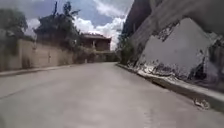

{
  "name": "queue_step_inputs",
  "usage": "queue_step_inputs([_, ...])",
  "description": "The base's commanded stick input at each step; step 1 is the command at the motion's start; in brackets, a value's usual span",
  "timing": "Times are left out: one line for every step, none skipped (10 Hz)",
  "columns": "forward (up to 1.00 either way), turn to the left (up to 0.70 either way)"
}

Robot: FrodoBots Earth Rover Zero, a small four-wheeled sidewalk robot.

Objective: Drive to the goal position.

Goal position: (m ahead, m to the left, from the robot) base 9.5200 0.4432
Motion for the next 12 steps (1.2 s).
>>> queue_step_inputs([1.00,0.00])
queue_step_inputs([1.00,0.00])
queue_step_inputs([1.00,0.00])
queue_step_inputs([1.00,0.00])
queue_step_inputs([1.00,0.17])
queue_step_inputs([1.00,0.17])
queue_step_inputs([1.00,0.04])
queue_step_inputs([1.00,0.00])
queue_step_inputs([1.00,0.00])
queue_step_inputs([1.00,-0.03])
queue_step_inputs([1.00,-0.06])
queue_step_inputs([1.00,-0.07])
